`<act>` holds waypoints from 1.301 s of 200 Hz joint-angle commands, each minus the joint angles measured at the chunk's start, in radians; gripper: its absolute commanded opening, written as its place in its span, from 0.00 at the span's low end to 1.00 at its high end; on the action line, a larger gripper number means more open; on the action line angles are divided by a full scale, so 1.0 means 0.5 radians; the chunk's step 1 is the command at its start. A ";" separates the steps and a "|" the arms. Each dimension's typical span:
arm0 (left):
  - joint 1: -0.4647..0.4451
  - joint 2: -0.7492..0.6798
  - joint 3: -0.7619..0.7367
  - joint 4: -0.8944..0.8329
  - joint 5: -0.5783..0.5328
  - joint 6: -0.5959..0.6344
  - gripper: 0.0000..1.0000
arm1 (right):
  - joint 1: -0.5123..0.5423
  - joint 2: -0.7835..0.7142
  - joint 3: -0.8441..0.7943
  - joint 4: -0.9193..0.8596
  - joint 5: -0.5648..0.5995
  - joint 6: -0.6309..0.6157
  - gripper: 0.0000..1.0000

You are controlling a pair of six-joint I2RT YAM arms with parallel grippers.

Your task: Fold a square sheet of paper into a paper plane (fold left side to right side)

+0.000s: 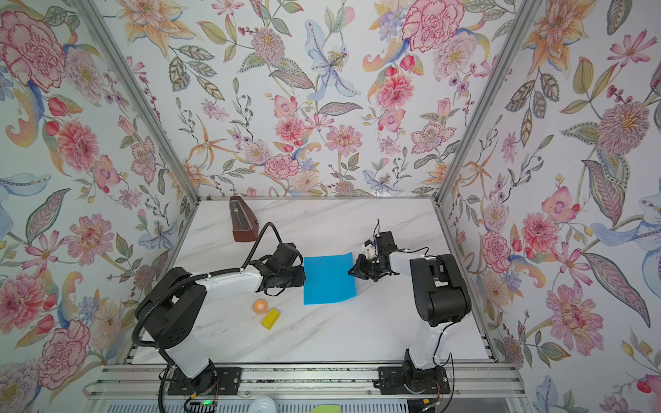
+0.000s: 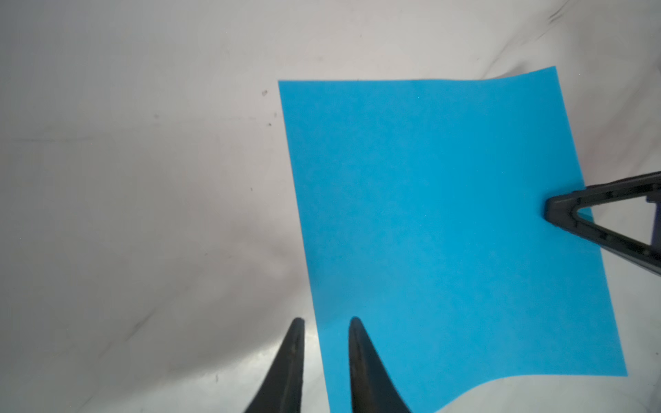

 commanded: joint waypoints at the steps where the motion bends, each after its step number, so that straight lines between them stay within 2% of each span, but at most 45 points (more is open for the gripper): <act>1: 0.025 -0.348 -0.062 0.129 -0.159 0.115 0.40 | 0.072 -0.272 0.141 -0.250 0.270 -0.348 0.00; 24: 0.030 -0.606 -0.141 0.291 -0.225 0.202 0.49 | 0.181 -0.544 0.241 -0.379 0.548 -0.657 0.00; 39: 0.033 -0.777 -0.235 0.519 -0.166 0.300 0.55 | 0.300 -0.723 0.295 -0.426 0.796 -0.911 0.00; 60: 0.031 -0.978 -0.405 0.911 -0.067 0.418 0.62 | 0.442 -0.923 0.376 -0.485 1.016 -1.230 0.00; 78: 0.031 -1.076 -0.493 1.195 0.035 0.511 0.64 | 0.486 -1.098 0.443 -0.501 0.999 -1.400 0.00; 108: 0.026 -1.147 -0.614 1.661 0.279 0.683 0.63 | 0.519 -1.401 0.473 -0.411 0.788 -1.532 0.00; 149: 0.013 -1.124 -0.657 2.069 0.485 0.675 0.65 | 0.535 -1.820 0.286 -0.073 0.480 -1.543 0.00; 185: -0.006 -1.052 -0.634 2.262 0.614 0.659 0.65 | 0.539 -1.981 0.243 0.030 0.337 -1.415 0.00; 260: -0.010 -1.042 -0.584 2.269 0.543 0.652 0.69 | 0.538 -2.066 0.195 0.154 0.245 -1.216 0.00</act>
